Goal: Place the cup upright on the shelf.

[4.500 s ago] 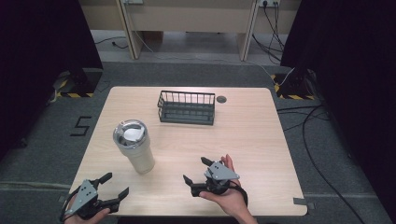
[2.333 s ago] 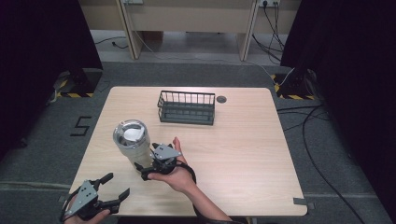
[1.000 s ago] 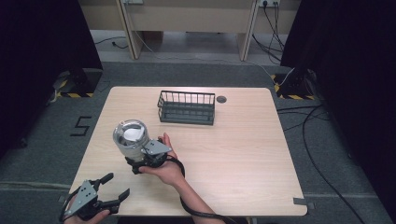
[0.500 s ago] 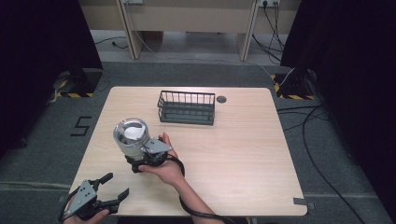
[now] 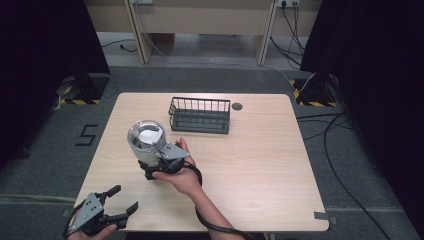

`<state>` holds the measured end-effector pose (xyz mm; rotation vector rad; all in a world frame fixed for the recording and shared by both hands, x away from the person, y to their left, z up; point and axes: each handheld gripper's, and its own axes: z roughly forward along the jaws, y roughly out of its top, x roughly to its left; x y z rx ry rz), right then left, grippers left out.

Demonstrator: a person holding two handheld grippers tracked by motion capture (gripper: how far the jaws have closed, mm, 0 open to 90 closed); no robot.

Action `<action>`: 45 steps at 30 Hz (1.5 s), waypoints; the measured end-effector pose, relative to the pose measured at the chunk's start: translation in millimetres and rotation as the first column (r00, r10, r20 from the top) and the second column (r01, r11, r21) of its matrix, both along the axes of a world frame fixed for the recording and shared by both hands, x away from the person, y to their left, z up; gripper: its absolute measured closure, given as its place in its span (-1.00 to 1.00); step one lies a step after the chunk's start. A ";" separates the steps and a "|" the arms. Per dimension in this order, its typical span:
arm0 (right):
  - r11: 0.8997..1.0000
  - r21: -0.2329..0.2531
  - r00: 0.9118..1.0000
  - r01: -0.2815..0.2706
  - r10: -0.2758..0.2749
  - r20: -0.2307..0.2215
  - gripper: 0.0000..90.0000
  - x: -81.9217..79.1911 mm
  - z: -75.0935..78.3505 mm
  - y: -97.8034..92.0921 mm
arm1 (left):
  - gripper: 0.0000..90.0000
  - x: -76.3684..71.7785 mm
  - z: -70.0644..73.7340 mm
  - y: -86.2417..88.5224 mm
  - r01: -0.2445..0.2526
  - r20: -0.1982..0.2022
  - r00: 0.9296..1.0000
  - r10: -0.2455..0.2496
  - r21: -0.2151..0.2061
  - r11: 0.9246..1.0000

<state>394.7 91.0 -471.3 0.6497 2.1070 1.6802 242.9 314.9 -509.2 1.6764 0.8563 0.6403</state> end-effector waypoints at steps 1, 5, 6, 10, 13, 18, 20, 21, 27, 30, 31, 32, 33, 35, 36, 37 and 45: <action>1.000 -0.002 1.000 0.004 -0.004 0.000 -0.78 0.4 0.6 -1.5 | -0.68 0.0 0.0 0.0 0.000 0.000 1.000 0.000 0.000 1.000; 1.000 -0.011 1.000 0.022 -0.022 -0.001 -0.78 2.2 2.6 -7.0 | -0.68 0.0 0.1 0.0 0.000 -0.001 1.000 0.000 0.001 1.000; 1.000 -0.010 1.000 0.026 -0.027 -0.002 -0.78 2.6 2.9 -7.7 | -0.68 0.0 0.1 0.0 0.000 -0.001 1.000 0.000 0.001 1.000; 0.999 -0.012 0.999 0.046 -0.046 -0.005 -0.78 5.1 5.0 -12.7 | -0.68 0.0 0.1 0.0 -0.002 -0.001 1.000 0.002 -0.001 1.000; 0.998 -0.012 0.998 0.059 -0.059 -0.008 -0.78 6.8 6.7 -16.5 | -0.68 0.1 0.0 0.1 -0.002 -0.001 1.000 0.002 -0.001 1.000; 0.997 -0.006 0.996 0.083 -0.083 -0.010 -0.78 9.2 9.8 -23.2 | -0.68 0.1 0.1 0.2 -0.002 0.000 1.000 0.002 -0.001 1.000; 0.996 -0.006 0.996 0.091 -0.091 -0.011 -0.78 10.0 11.0 -25.5 | -0.68 0.2 0.0 0.2 -0.001 -0.001 1.000 0.001 -0.001 1.000; 0.995 -0.007 0.995 0.096 -0.096 -0.005 -0.78 11.0 11.9 -27.1 | -0.68 0.1 0.1 0.3 -0.002 -0.001 1.000 0.002 -0.001 1.000; 0.993 -0.012 0.993 0.121 -0.121 -0.015 -0.78 13.1 14.2 -34.6 | -0.68 0.1 0.1 0.2 -0.002 -0.001 1.000 0.002 -0.001 1.000; 0.991 -0.021 0.991 0.134 -0.134 -0.009 -0.78 15.0 14.9 -38.4 | -0.68 0.1 0.1 0.2 -0.001 -0.001 1.000 0.001 -0.001 1.000; 0.990 -0.022 0.991 0.136 -0.137 -0.008 -0.78 15.5 15.0 -39.5 | -0.68 0.1 0.1 0.2 -0.002 -0.001 1.000 0.002 -0.001 1.000; 0.990 -0.022 0.990 0.141 -0.141 -0.010 -0.78 16.2 15.3 -41.3 | -0.68 0.1 0.1 0.2 -0.002 -0.001 1.000 0.002 -0.001 1.000; 0.989 -0.020 0.989 0.147 -0.148 -0.013 -0.78 16.6 15.5 -42.6 | -0.68 0.1 0.1 0.3 -0.002 -0.001 1.000 0.002 -0.001 1.000; 0.988 -0.015 0.988 0.153 -0.153 -0.017 -0.78 17.4 16.1 -45.2 | -0.68 0.3 0.0 0.3 -0.003 -0.001 1.000 0.003 -0.002 1.000; 0.988 -0.015 0.988 0.155 -0.155 -0.017 -0.78 17.9 16.2 -46.5 | -0.68 0.3 0.0 0.3 -0.003 -0.001 1.000 0.003 -0.002 1.000; 0.987 -0.014 0.987 0.158 -0.158 -0.020 -0.78 18.0 16.4 -47.3 | -0.68 0.3 0.0 0.3 -0.003 -0.001 1.000 0.003 -0.002 1.000; 0.982 -0.012 0.982 0.188 -0.188 -0.021 -0.78 22.3 18.1 -58.8 | -0.68 0.2 0.0 0.4 -0.004 -0.001 1.000 0.004 -0.004 1.000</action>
